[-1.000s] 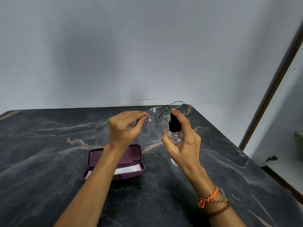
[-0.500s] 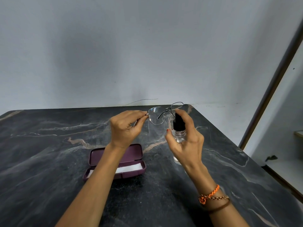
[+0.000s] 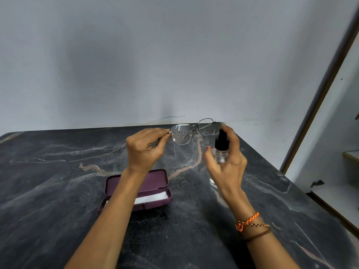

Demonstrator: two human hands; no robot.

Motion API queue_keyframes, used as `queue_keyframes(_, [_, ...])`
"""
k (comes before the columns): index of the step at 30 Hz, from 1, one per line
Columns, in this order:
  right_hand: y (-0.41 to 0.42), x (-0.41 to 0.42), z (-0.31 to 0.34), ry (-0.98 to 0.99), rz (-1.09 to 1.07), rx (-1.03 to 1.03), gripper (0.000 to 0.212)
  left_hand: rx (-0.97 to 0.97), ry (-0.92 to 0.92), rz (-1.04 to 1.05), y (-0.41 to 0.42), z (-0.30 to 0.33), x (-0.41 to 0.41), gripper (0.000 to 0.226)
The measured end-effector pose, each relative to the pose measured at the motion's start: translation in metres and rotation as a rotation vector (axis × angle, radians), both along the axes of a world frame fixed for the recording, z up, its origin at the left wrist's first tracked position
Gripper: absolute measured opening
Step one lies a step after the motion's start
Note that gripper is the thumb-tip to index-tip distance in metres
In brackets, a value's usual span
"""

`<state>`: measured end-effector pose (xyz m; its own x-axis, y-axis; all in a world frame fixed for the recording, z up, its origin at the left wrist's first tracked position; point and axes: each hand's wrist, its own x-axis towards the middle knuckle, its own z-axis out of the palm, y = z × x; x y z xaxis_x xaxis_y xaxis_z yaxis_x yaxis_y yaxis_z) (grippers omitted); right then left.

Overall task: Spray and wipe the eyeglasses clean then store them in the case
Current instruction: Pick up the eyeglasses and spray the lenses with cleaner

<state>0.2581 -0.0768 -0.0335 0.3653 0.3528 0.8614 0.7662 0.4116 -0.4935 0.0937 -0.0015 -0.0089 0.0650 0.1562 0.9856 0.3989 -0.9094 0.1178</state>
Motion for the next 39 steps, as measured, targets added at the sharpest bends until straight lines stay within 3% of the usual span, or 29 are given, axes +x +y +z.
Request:
queue_keyframes(13, [0.006,0.022,-0.002,0.079,-0.046,-0.026,0.047,-0.013,-0.007,0.001,-0.001,0.001,-0.002,0.006])
queue_keyframes(21, [0.005,0.02,-0.002,0.09,-0.032,-0.009,0.055,-0.017,0.015,-0.006,-0.001,0.001,-0.002,0.005])
queue_keyframes(27, [0.006,0.024,-0.004,0.064,-0.001,-0.017,0.048,-0.013,0.028,-0.005,0.0,0.0,-0.002,0.005])
queue_keyframes(35, [0.011,0.028,-0.01,0.139,-0.061,0.02,0.057,-0.007,0.016,-0.012,0.0,0.0,-0.001,0.005])
queue_keyframes(39, [0.014,0.034,-0.019,0.145,-0.119,-0.056,0.06,-0.024,-0.001,-0.009,0.0,0.001,-0.003,0.007])
